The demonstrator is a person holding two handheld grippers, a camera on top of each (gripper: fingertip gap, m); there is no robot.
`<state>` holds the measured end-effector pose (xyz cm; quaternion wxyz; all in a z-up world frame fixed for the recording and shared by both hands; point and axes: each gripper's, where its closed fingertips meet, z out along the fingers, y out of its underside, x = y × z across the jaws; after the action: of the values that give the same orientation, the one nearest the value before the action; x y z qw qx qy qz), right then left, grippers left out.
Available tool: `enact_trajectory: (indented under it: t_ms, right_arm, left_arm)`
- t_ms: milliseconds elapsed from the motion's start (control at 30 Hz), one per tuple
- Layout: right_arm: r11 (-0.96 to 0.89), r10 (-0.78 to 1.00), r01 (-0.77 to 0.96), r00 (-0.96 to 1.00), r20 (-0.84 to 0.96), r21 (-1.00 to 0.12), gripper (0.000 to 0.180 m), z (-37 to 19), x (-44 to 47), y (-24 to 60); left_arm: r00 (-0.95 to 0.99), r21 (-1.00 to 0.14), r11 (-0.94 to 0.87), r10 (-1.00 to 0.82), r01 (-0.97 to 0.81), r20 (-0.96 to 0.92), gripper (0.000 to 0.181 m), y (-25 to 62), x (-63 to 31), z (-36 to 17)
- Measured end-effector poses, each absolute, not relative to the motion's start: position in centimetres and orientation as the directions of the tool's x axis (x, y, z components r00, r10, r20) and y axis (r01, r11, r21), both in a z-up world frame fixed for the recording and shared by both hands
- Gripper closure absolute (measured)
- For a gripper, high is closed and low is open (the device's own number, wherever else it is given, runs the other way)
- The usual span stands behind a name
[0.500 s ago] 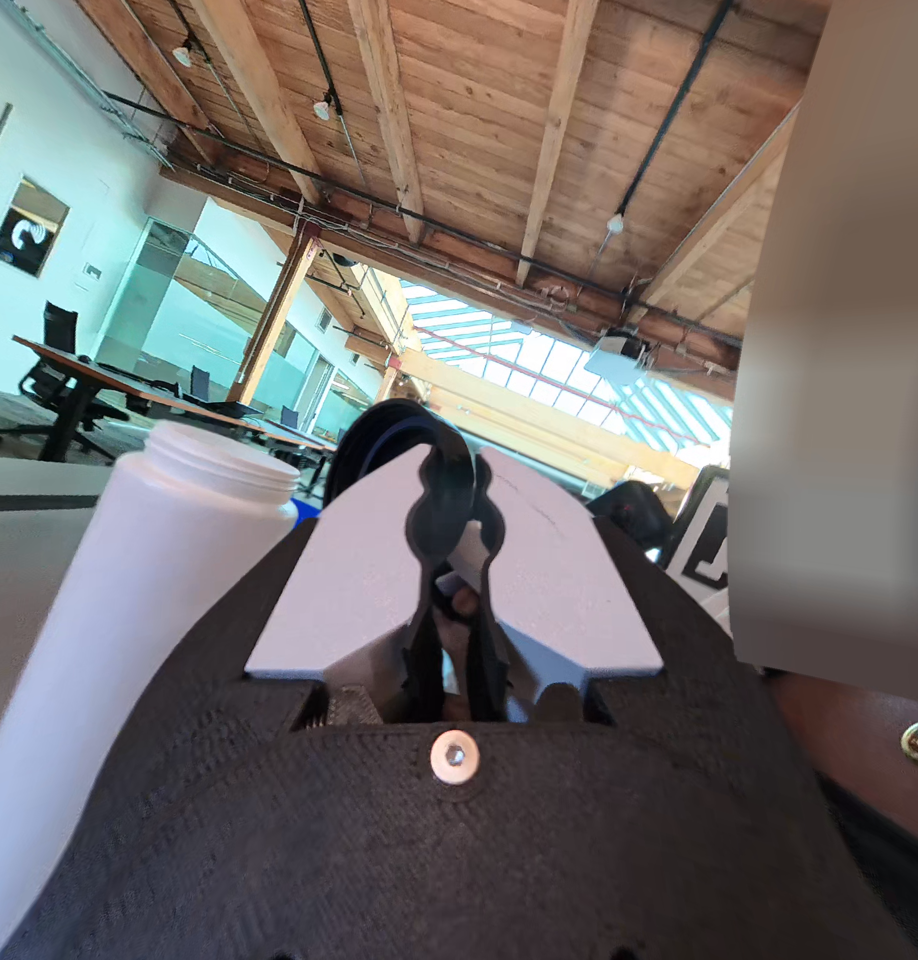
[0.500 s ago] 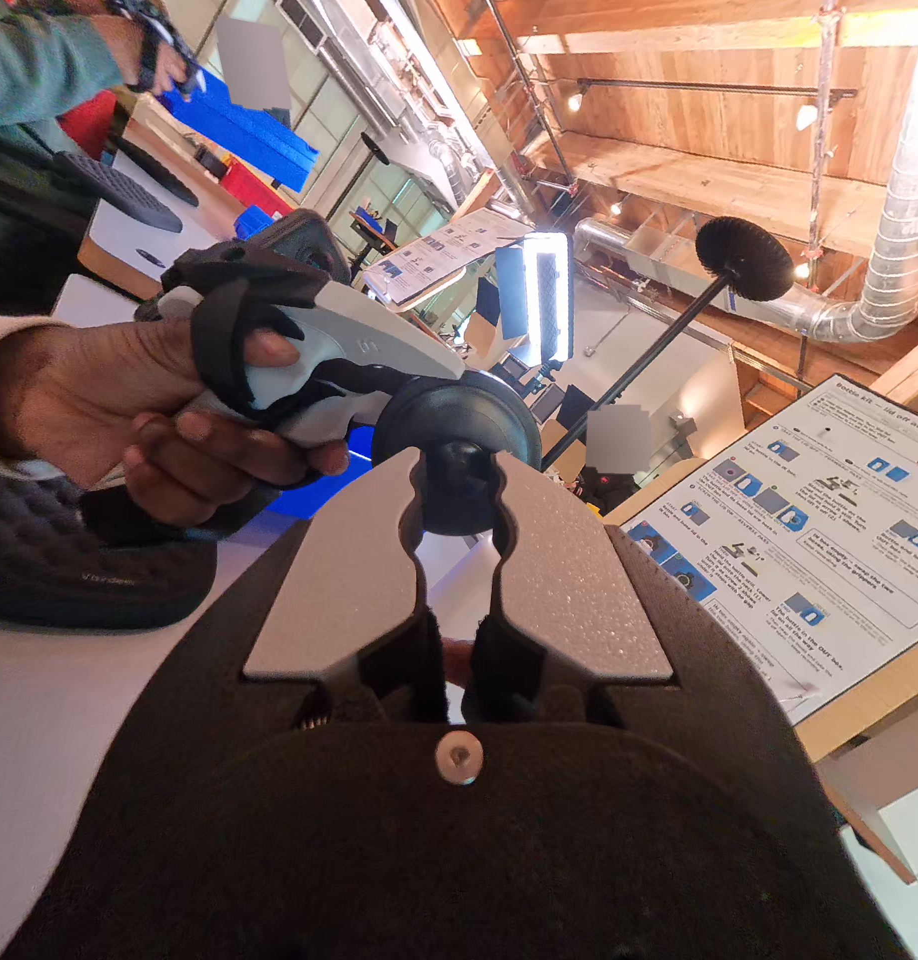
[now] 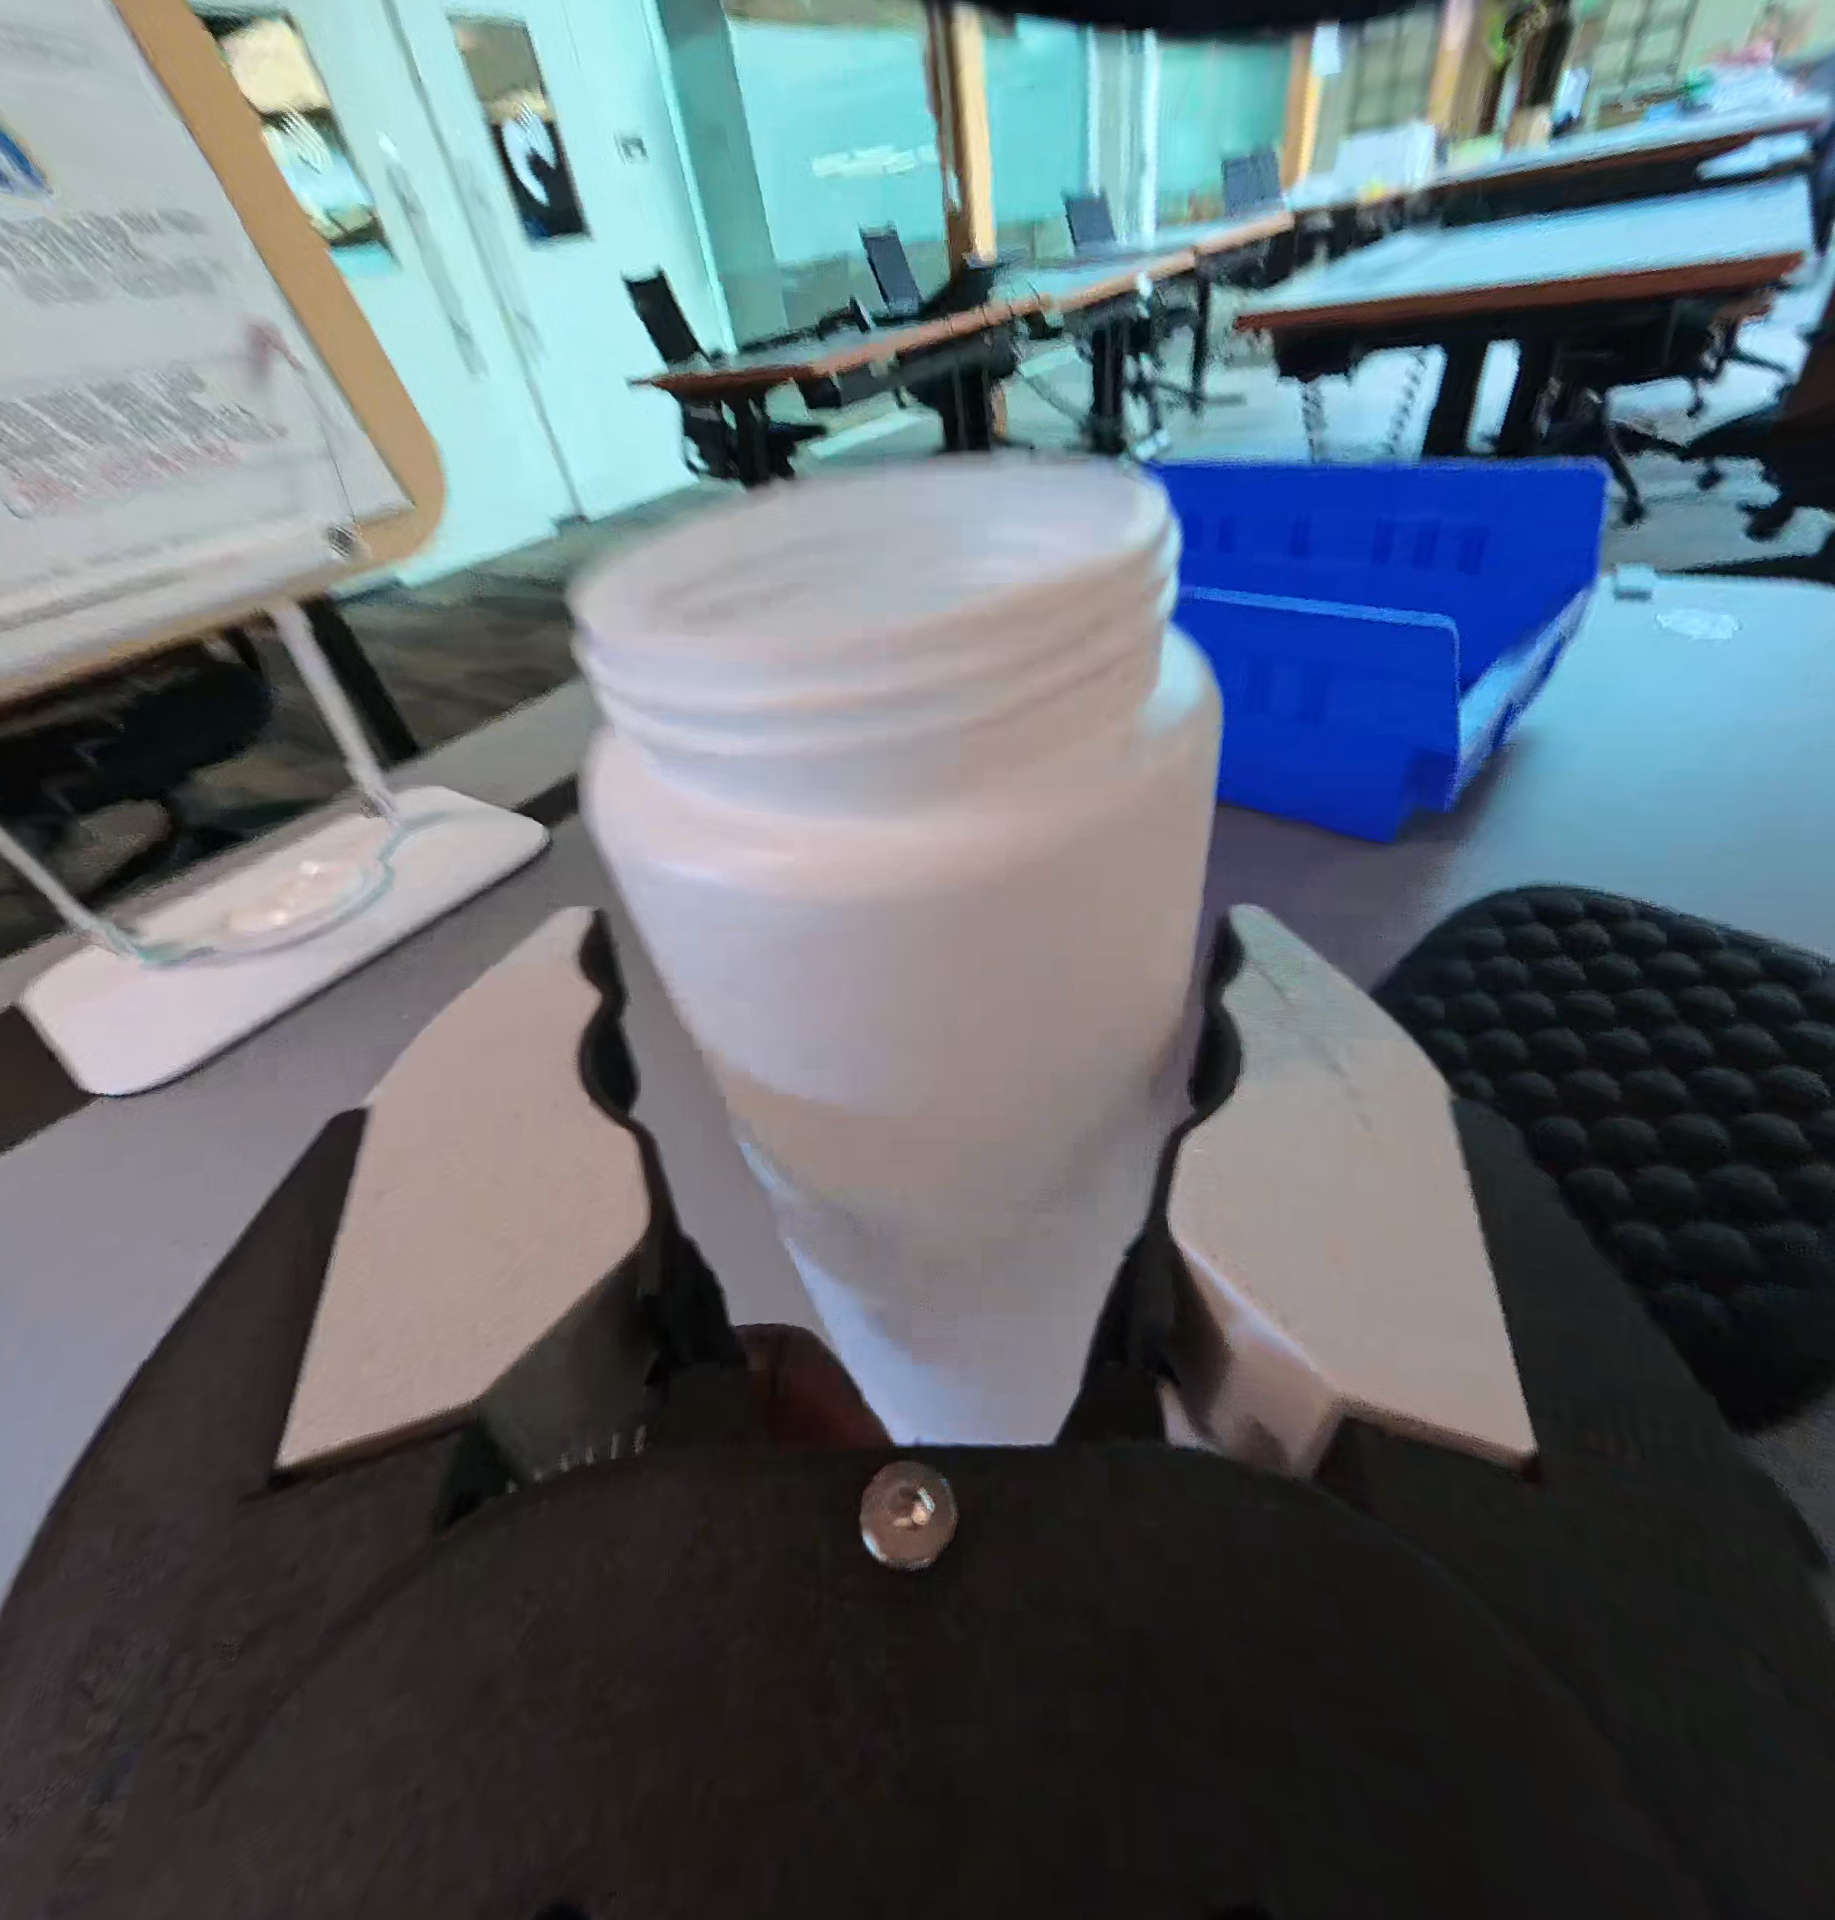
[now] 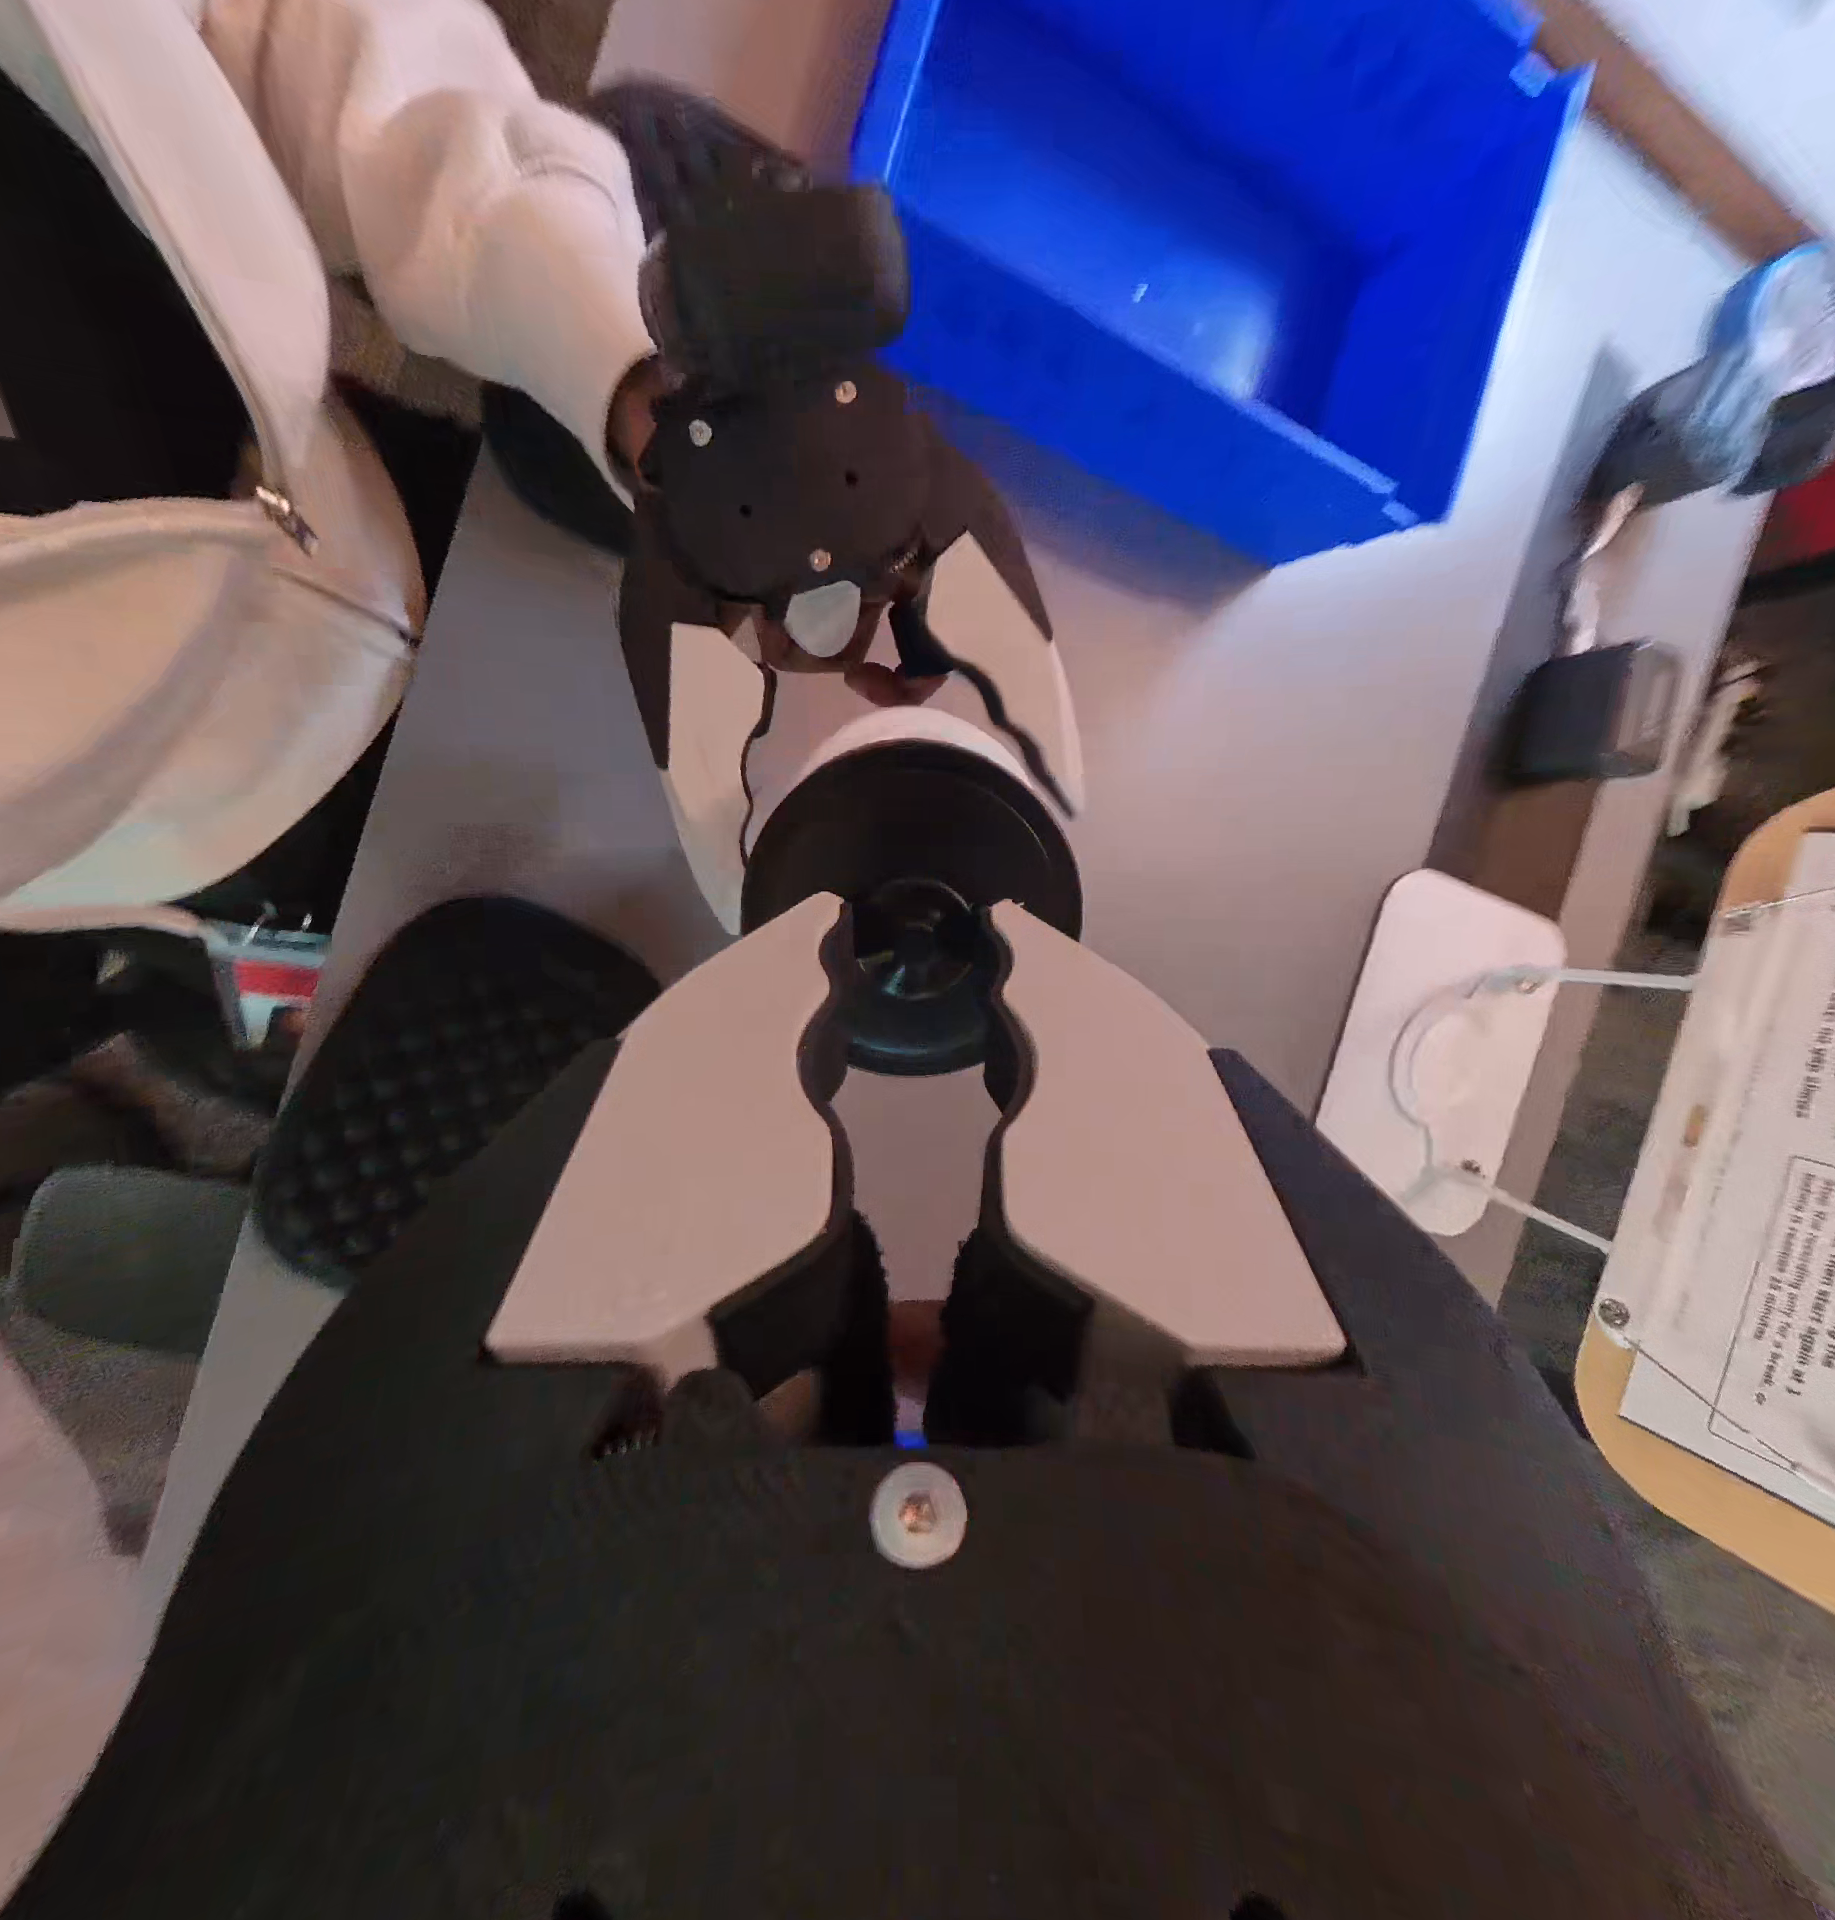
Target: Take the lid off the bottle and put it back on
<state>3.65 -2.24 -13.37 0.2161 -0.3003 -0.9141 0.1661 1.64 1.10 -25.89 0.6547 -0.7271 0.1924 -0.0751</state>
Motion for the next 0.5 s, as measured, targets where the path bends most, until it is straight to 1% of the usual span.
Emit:
enact_trajectory:
  t_ms: [33,67,133,267,367,500]
  right_arm:
    - [0.77,0.615,0.498,-0.745,0.256,-0.399,0.157,-13.7,3.1,-2.1]
    - [0.773,0.611,0.511,-0.759,0.226,-0.376,0.157,-13.9,2.6,-2.1]
    - [0.783,0.597,0.518,-0.781,0.183,-0.343,0.158,-14.2,1.7,-2.3]
    - [0.793,0.591,0.543,-0.796,0.133,-0.276,0.158,-14.8,1.1,-2.5]
    - [0.798,0.585,0.541,-0.801,0.126,-0.265,0.158,-15.3,0.7,-2.9]
    - [0.793,0.597,0.566,-0.796,0.103,-0.225,0.157,-17.1,0.8,-2.4]
  left_arm:
    - [0.905,-0.979,-0.095,-0.407,-0.18,-0.127,0.086,1.3,2.1,-26.8]
    - [0.9,-0.982,-0.103,-0.425,-0.157,-0.099,0.092,1.3,2.4,-27.3]
    - [0.901,-0.987,-0.112,-0.431,-0.113,-0.054,0.093,1.1,2.3,-27.4]
    - [0.897,-0.988,-0.119,-0.44,-0.102,-0.04,0.094,0.9,2.2,-27.4]
    - [0.896,-0.988,-0.117,-0.442,-0.104,-0.042,0.094,0.8,2.3,-27.4]
    - [0.895,-0.987,-0.117,-0.443,-0.106,-0.044,0.094,0.8,2.4,-27.4]
